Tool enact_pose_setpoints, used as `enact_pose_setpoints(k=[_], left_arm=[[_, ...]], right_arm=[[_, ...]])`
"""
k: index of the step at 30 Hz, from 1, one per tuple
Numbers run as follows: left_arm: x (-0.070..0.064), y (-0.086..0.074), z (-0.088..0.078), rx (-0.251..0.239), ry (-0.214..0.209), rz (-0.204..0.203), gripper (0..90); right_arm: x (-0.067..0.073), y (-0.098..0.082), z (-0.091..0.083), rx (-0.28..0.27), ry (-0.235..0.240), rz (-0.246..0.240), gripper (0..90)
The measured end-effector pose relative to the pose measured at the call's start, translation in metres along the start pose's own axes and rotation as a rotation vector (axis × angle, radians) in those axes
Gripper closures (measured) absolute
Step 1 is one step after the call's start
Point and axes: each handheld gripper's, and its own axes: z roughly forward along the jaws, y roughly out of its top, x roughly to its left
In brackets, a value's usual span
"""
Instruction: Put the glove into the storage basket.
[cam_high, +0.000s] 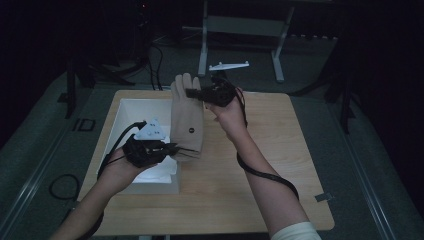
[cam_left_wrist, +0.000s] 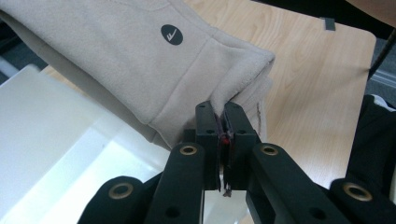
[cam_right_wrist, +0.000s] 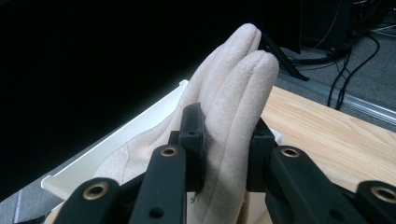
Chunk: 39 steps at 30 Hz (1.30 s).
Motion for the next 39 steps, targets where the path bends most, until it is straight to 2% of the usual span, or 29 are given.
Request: enact_pose_setpoints(k=[7,14,15,17,20,23,27,28,33,36,37,39], left_arm=[[0.012,-0.022,-0.016,-0.001,0.027,-0.048,87.3],[0.016,-0.039,-0.022,0.018,0.049,-0.066,87.3],[0.019,-0.047,-0.024,0.025,0.062,-0.076,87.3],[0.023,-0.055,-0.026,0.023,0.065,-0.107,87.4],[0.027,-0.066,-0.026,0.029,0.071,-0.131,87.4],[0.030,-0.075,-0.023,0.039,0.082,-0.149,87.4],[0.031,-0.086,-0.014,0.054,0.077,-0.171,87.4],[0.031,-0.089,-0.010,0.058,0.087,-0.180,87.3],[0.032,-0.103,0.006,0.079,0.083,-0.213,87.3],[0.032,-0.110,0.013,0.090,0.080,-0.223,87.3],[0.031,-0.110,0.015,0.103,0.099,-0.198,87.3],[0.027,-0.110,0.017,0.108,0.106,-0.195,87.3]], right_arm=[[0.014,0.005,0.026,0.024,0.023,-0.005,74.6],[0.029,0.006,0.057,0.054,0.043,-0.021,74.6],[0.030,0.005,0.062,0.057,0.043,-0.023,74.6],[0.032,0.004,0.071,0.070,0.048,-0.021,74.6],[0.035,0.000,0.084,0.084,0.050,-0.020,74.6],[0.035,-0.006,0.096,0.103,0.049,-0.016,74.6],[0.029,-0.017,0.109,0.128,0.050,0.001,74.6],[0.028,-0.020,0.112,0.133,0.050,0.005,74.6],[0.020,-0.033,0.128,0.180,0.048,0.022,74.6],[0.018,-0.039,0.138,0.212,0.038,0.009,74.5],[0.017,-0.041,0.140,0.219,0.037,0.007,74.5],[0.016,-0.046,0.145,0.236,0.031,0.007,74.4]])
